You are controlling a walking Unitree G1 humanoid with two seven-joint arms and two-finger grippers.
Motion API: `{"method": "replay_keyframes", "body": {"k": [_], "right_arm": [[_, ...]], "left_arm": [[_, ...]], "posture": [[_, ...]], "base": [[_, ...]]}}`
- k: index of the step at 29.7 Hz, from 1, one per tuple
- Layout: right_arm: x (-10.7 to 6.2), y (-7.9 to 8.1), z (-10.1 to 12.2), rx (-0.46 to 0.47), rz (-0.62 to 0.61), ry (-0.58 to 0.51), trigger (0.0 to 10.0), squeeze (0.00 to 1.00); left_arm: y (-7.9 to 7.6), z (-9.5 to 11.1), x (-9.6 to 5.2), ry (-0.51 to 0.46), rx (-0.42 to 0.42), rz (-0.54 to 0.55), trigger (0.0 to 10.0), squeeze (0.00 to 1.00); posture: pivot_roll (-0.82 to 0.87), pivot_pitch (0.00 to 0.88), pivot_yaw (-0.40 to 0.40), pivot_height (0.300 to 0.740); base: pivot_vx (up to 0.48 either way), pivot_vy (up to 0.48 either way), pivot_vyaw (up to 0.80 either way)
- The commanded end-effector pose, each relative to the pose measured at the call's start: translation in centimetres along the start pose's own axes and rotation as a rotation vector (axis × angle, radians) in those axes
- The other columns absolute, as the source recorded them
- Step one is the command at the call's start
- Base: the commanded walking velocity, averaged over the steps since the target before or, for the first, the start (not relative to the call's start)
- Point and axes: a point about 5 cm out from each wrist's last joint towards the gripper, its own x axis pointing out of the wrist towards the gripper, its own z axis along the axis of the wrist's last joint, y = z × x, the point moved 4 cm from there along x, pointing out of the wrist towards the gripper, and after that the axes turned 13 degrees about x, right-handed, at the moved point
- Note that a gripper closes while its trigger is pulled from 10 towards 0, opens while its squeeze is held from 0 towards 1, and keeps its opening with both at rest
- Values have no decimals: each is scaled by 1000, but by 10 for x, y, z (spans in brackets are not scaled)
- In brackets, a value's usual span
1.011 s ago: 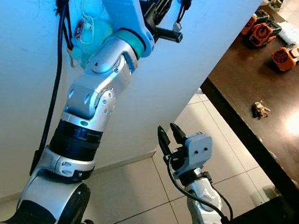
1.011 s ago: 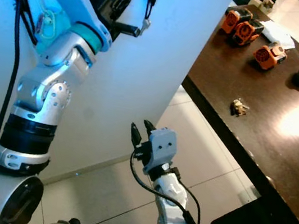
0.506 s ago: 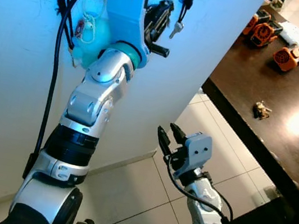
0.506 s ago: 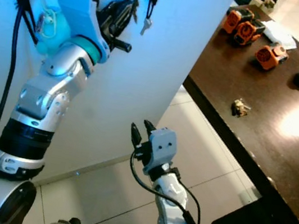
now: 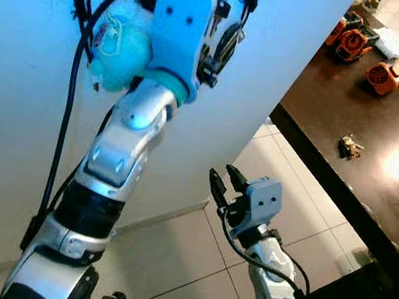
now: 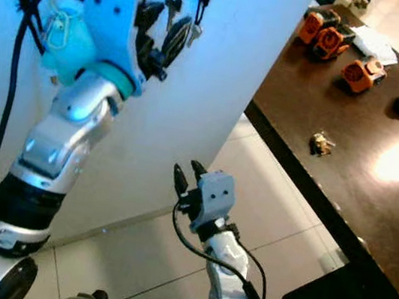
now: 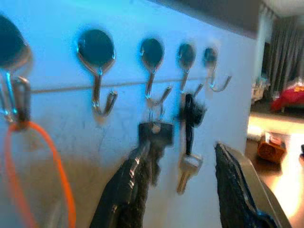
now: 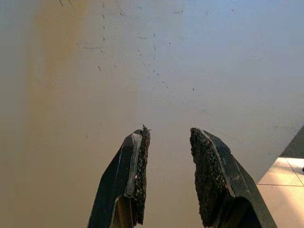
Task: Hang keys on a hook
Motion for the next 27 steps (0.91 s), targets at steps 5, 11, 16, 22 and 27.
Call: {"method": "replay_keyframes", "body": {"k": [5, 11, 16, 22, 27], "right_arm": [[-23, -8, -23, 3, -46, 84, 10000, 0], [-50, -17, -54, 5, -81, 210, 10000, 0], [-94, -23, -98, 5, -118, 407, 10000, 0], [-127, -30, -131, 34, -207, 578, 10000, 0], [-150, -34, -151, 78, -284, 693, 10000, 0]], "left_arm": [[-55, -54, -69, 136, 195, -229, 10000, 0], [-63, -109, -116, 333, 225, -245, 10000, 0], [-75, -177, -182, 625, 232, -287, 10000, 0], [-81, -226, -251, 879, 315, -368, 10000, 0], [-66, -251, -292, 1071, 336, -320, 10000, 0]], "posture": [[-58, 186, -5, 740], [-49, 197, -21, 740], [-55, 201, -27, 740], [-70, 191, -28, 740], [-69, 186, -30, 740]], "base": [[0, 0, 0], [0, 0, 0], [0, 0, 0], [0, 0, 0], [0, 0, 0]]}}
